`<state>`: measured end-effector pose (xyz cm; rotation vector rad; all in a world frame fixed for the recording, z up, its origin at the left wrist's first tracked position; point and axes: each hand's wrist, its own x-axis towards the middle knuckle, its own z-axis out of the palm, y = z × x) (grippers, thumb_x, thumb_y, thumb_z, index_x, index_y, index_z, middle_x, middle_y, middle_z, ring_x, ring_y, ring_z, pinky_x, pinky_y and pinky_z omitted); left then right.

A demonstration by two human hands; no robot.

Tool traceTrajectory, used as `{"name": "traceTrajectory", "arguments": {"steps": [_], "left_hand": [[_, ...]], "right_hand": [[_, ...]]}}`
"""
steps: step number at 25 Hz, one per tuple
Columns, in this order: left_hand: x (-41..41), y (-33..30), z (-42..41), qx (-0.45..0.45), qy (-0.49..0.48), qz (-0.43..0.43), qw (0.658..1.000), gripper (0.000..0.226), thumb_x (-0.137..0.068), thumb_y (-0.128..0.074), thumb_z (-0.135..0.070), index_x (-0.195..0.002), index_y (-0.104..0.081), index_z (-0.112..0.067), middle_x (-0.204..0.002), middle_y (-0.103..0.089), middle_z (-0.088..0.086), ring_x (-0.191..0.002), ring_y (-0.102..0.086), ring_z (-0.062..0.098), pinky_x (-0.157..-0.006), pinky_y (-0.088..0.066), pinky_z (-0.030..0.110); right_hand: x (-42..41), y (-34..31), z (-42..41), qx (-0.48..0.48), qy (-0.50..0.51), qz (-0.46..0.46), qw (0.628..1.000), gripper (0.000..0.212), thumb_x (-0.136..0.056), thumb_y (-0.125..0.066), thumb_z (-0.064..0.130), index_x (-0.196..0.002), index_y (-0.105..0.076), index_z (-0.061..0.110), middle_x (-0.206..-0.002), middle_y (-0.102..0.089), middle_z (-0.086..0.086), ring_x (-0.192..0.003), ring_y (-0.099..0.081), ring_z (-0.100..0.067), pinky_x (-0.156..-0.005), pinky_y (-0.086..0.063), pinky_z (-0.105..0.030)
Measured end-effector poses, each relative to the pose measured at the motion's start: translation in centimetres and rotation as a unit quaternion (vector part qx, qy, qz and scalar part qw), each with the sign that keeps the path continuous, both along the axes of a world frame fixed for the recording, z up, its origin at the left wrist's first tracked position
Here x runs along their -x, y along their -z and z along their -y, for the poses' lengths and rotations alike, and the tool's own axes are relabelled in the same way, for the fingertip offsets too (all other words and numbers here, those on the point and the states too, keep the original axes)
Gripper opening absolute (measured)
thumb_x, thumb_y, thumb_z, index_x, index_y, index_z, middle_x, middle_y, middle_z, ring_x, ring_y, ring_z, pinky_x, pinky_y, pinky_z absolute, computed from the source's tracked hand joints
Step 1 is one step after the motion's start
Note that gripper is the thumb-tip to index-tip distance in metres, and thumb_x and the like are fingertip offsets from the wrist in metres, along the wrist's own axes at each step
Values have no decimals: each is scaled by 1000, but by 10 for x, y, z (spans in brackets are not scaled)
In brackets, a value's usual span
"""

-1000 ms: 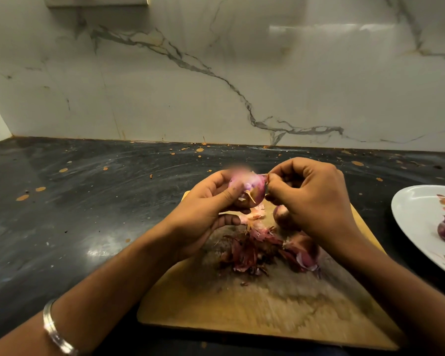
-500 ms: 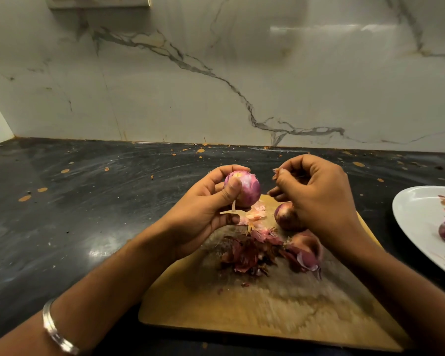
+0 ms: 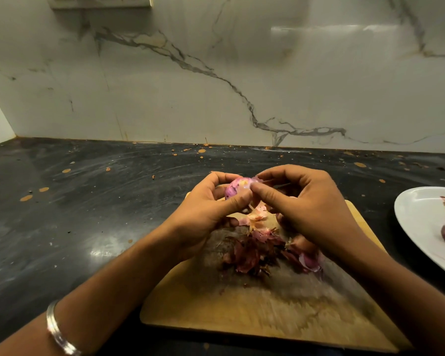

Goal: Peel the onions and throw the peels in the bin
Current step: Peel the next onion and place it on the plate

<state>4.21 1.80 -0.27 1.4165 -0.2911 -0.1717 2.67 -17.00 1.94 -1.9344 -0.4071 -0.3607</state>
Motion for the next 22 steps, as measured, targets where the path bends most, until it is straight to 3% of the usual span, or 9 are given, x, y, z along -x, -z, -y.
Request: {"name": "traceTrajectory", "arguments": {"steps": [5, 11, 15, 19, 22], "left_hand": [[1, 0, 2, -17, -5, 5, 1000, 59, -64, -78, -25, -118, -56, -12, -93, -74, 2, -81, -71, 15, -67, -55, 33], [2, -3, 2, 25, 21, -3, 999, 51, -69, -73, -17, -117, -57, -11, -100, -73, 9, -83, -70, 18, -64, -59, 27], [2, -5, 2, 68, 53, -18, 996, 44, -79, -65, -11, -122, -57, -9, -109, -70, 15, -91, -69, 24, -72, -59, 28], [1, -6, 1, 137, 73, -49, 987, 38, -83, -60, -9, -121, -62, -11, -109, -70, 15, -97, -69, 30, -79, -62, 33], [0, -8, 0, 178, 93, -80, 976, 36, -87, -57, -11, -123, -64, -13, -124, -65, 22, -109, -66, 41, -79, -62, 41]], "right_hand": [[-2, 2, 1, -18, 17, 16, 1000, 6, -89, -73, 16, -88, -78, 18, -69, -74, 8, -62, -69, -7, -53, -49, -14], [-3, 4, -1, 40, 92, 57, 993, 11, -93, -68, 21, -84, -72, 17, -67, -71, 2, -62, -69, -13, -58, -58, -36], [-6, 4, 3, 6, 98, 27, 995, 11, -94, -67, 19, -84, -70, 16, -67, -72, 1, -59, -70, -4, -50, -57, -22], [-8, 4, 5, 13, 121, 26, 992, 11, -95, -66, 18, -84, -69, 16, -66, -71, 3, -56, -70, -1, -51, -57, -19], [-8, 4, 7, 15, 132, 25, 991, 11, -95, -67, 17, -83, -68, 17, -67, -71, 4, -57, -70, -1, -54, -58, -21]]}}
